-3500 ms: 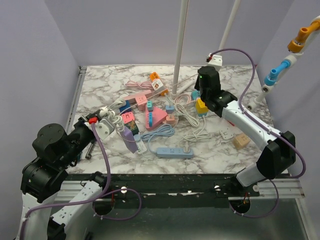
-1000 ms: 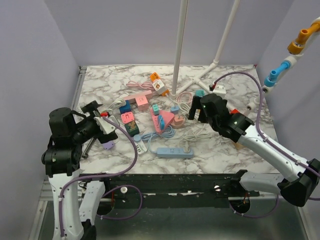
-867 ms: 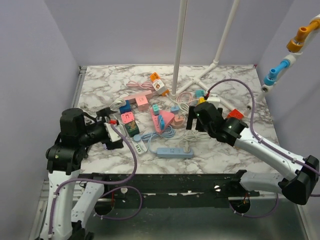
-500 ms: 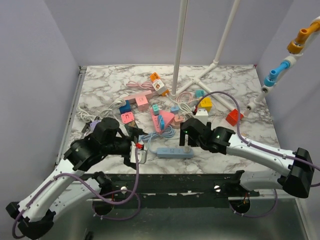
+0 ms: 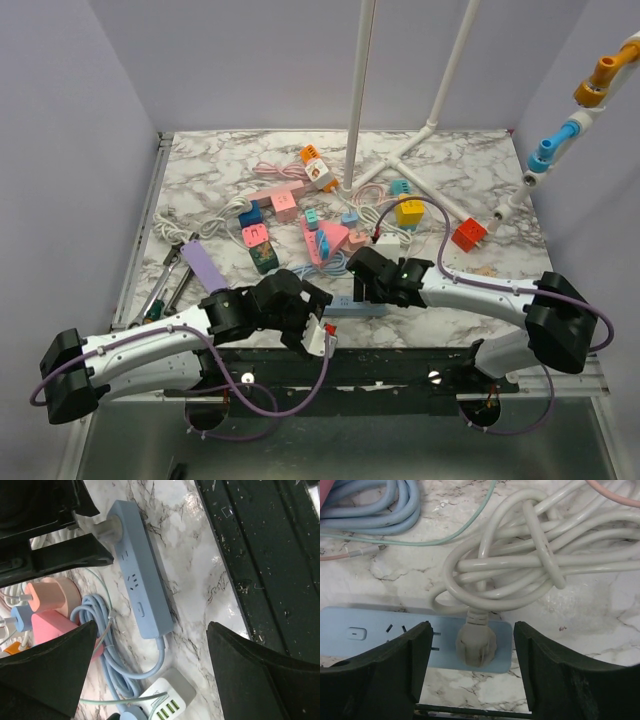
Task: Pull the plug off the socket
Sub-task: Remove the socket from the socket.
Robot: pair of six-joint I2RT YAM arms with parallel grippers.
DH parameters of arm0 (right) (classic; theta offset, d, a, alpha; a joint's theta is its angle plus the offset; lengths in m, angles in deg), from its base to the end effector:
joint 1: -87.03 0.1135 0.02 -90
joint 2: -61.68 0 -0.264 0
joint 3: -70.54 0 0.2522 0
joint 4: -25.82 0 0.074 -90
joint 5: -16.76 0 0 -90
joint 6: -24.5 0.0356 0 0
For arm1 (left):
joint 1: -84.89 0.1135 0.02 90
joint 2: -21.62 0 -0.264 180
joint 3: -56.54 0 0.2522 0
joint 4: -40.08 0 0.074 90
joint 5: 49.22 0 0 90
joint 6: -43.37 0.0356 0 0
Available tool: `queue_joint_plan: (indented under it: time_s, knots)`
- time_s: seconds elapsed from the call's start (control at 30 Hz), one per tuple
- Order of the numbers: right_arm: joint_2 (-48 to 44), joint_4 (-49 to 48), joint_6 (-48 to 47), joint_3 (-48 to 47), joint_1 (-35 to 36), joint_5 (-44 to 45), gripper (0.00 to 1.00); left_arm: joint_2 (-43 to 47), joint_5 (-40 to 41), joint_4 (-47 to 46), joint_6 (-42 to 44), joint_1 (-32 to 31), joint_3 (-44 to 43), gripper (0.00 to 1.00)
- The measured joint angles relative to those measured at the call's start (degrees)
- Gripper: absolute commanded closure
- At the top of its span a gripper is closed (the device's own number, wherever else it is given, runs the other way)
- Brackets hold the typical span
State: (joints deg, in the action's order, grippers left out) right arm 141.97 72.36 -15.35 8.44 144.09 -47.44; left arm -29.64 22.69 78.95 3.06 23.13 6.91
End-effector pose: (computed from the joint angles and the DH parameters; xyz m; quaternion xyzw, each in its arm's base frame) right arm 0.1546 0.2101 0.1991 -0.0086 0.9524 0.0424 0.3019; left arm 0.0796 -0.1716 0.2422 0.7782 0.4507 -0.1854 0.3962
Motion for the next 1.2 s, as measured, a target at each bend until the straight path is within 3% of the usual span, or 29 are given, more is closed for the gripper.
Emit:
queue_joint_plan:
  time_s: [0.27,0.37,0.63,1.03,1.2]
  knots:
    - [2.84,-2.75,0.92,0.31,-0.04,-0.98,0.73,-1.51,9.25,-10.95,-0.83,-4.11,7.32,0.10]
    - [2.58,-3.02,1.36,0.33,-0.07,-1.01,0.80,-2.69,12.85,-14.84,-1.79,-5.90,8.20,0.10]
    - [0.22,-2.23,1.38,-0.17,-0.07,-2.03,0.88,-9.40,18.91,-22.43,-3.32,-10.01,9.81,0.10]
    - [-1.55,-0.13,1.81,-2.60,-0.50,-7.96,0.94,-15.28,25.31,-26.51,-6.56,-10.47,8.94,0.10]
    - [-3.28,0.42,1.77,-3.87,-0.92,-11.37,0.94,-15.30,26.86,-28.06,-7.58,-10.47,8.94,0.18]
